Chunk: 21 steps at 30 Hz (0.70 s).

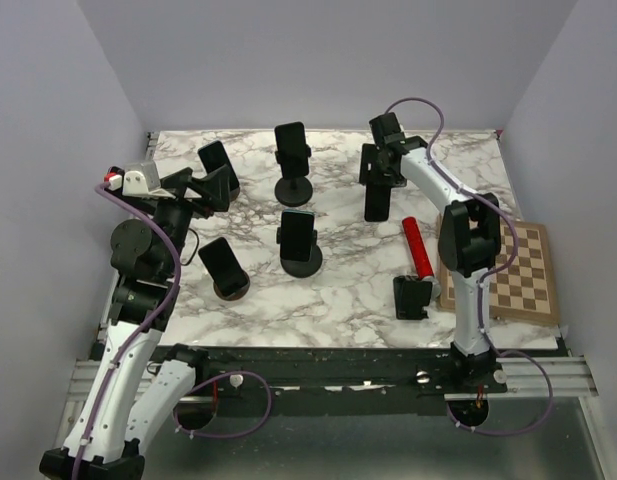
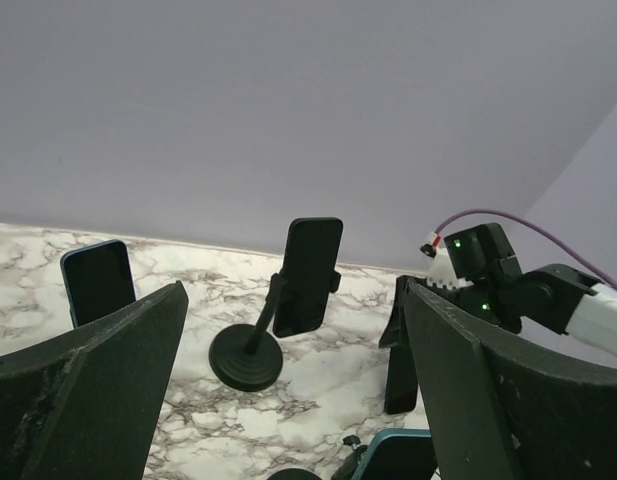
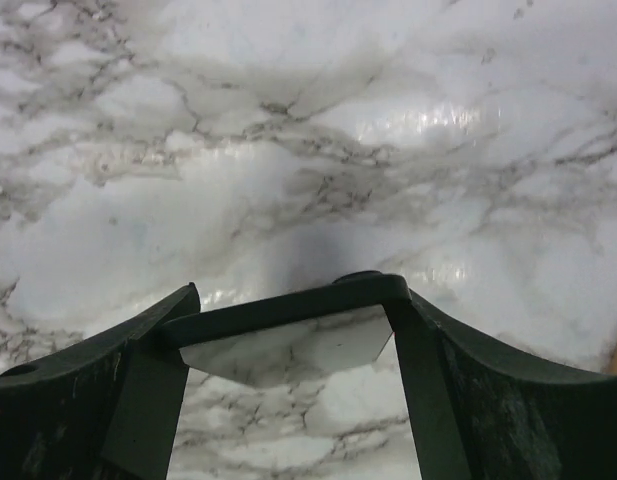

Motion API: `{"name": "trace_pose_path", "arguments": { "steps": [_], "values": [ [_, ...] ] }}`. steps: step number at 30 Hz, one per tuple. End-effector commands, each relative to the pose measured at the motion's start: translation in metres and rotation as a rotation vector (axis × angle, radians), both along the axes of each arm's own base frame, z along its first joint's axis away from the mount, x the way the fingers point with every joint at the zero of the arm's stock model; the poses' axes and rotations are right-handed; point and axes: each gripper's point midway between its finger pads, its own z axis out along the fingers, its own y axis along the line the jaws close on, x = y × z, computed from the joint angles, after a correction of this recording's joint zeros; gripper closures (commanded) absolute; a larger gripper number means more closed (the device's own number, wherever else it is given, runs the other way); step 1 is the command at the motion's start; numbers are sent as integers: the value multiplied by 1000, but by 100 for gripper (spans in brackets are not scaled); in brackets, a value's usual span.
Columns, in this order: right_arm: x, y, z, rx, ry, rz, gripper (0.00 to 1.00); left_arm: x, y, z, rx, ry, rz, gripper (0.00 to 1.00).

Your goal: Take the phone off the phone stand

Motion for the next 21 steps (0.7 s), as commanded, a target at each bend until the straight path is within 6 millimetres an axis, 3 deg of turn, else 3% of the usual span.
{"name": "trace_pose_path", "arguments": {
  "steps": [1, 9, 16, 21],
  "values": [
    [34, 1, -19, -6, -23, 41, 99, -1, -4, -1, 9, -5, -9, 3],
    [67, -7, -55, -24, -22, -8, 99, 3, -5, -6, 14, 12, -6, 4],
    [81, -25, -67, -86, -56, -154, 99, 6, -6, -9, 14, 23, -8, 4],
    [89, -27, -76, -112, -61, -150, 99, 7, -7, -10, 12, 25, -11, 4]
  ]
}}
